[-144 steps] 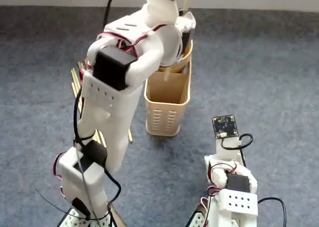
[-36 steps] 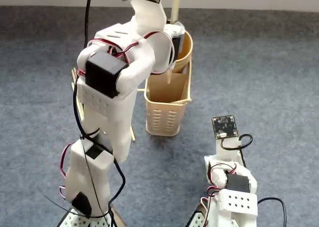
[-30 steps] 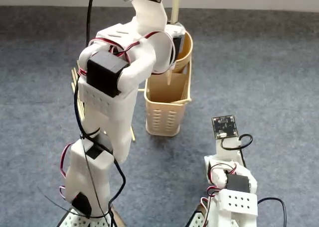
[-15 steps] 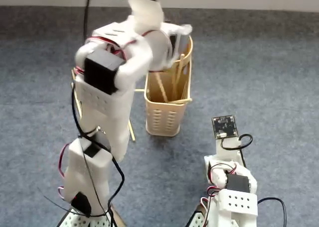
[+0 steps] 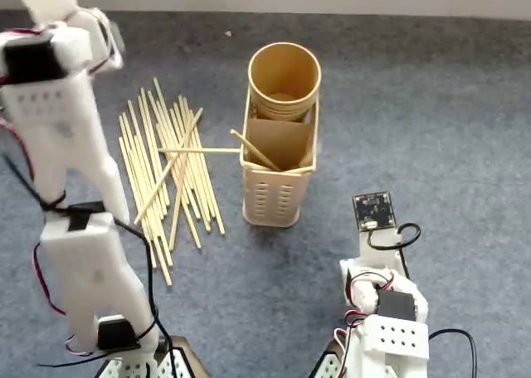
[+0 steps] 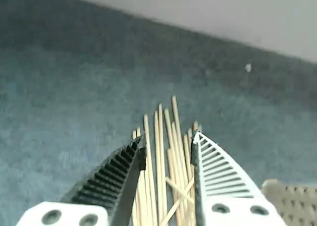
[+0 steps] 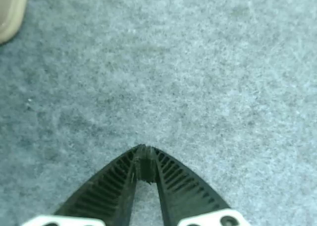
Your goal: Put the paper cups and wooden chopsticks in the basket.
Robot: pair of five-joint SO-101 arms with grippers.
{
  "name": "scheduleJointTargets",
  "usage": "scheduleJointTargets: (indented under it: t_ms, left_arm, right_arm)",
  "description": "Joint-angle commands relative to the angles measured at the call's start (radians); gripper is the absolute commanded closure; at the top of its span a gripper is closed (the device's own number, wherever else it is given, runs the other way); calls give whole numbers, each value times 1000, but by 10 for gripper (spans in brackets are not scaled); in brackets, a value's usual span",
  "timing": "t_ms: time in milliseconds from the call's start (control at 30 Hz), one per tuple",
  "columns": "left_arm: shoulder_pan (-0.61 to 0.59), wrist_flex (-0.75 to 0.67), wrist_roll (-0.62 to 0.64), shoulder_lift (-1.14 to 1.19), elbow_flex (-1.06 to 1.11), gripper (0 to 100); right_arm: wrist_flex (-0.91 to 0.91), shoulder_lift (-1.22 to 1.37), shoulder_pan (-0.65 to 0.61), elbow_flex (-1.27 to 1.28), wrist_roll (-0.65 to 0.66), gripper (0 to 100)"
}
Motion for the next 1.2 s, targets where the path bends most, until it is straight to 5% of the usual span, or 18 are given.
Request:
scheduleJointTargets:
  t_ms: [0,200,600,967,1167]
  left_arm:
    - [10,3,-238,73,268,851]
    - [93,6,-385,239,420,832]
    - [130,-8,-396,274,503,784]
    - [177,-68,-391,236,337,784]
    - [110,-66,-394,236,274,784]
  right_arm:
    - [-15,-10,8,-4,11,994]
    - [-15,-10,8,-4,11,994]
    - [-15,-10,8,-4,11,994]
    - [-15,-10,8,-4,11,994]
    - [-15,-10,8,-4,11,994]
